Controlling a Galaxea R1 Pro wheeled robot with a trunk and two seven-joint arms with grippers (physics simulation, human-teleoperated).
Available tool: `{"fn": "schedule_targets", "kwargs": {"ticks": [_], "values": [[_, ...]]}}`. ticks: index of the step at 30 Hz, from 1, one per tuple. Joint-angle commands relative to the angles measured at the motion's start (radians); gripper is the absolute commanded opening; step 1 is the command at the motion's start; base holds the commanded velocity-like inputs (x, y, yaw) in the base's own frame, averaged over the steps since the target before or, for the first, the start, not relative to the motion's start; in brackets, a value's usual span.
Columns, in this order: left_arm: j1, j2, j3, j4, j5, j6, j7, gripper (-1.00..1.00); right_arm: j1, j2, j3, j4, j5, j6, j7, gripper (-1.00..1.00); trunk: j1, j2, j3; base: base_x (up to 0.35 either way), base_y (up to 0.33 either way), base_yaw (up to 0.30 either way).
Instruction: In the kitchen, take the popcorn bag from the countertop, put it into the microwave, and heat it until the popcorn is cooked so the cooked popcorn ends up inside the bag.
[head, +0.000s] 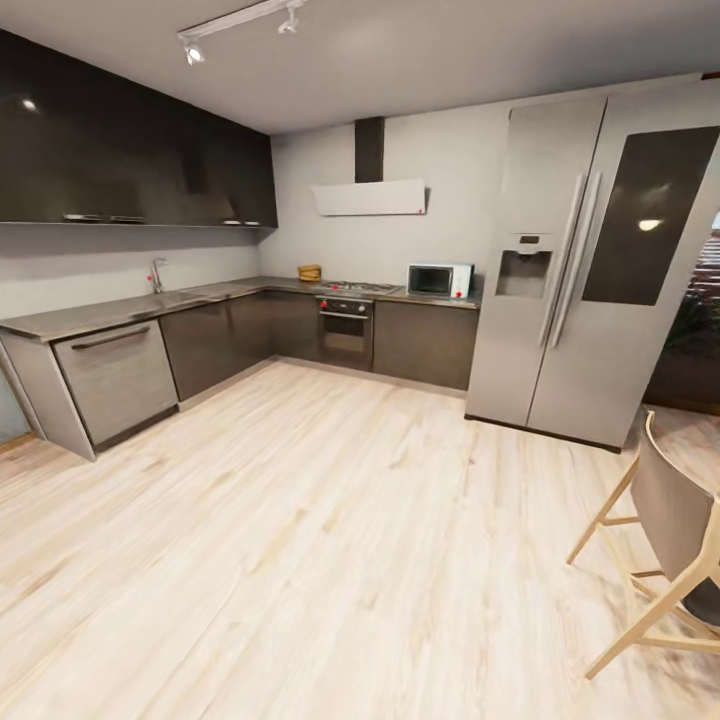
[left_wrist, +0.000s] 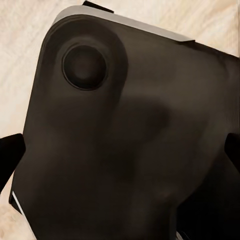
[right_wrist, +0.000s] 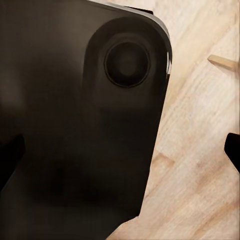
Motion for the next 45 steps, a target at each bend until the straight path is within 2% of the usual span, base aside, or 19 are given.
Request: {"fn": "schedule_targets", "kwargs": {"ticks": [1, 24, 45], "values": [[0.0, 0.0, 0.0, 0.0, 0.004, -0.003, 0.0, 1.0, 0.0, 0.0, 0.004, 0.0, 0.008, -0.002, -0.001, 1.0, 0.001, 0.0, -0.001, 0.327, 0.0, 0.0], [0.0, 0.0, -0.003, 0.0, 0.004, -0.002, 0.001, 1.0, 0.0, 0.001, 0.002, 0.0, 0.002, -0.002, -0.001, 1.0, 0.001, 0.0, -0.001, 0.327, 0.0, 0.0], [0.0, 0.0, 0.009, 0.0, 0.011, -0.003, 0.003, 1.0, 0.0, 0.004, 0.0, 0.0, -0.005, 0.0, 0.0, 1.0, 0.001, 0.0, -0.001, 0.327, 0.0, 0.0]]}}
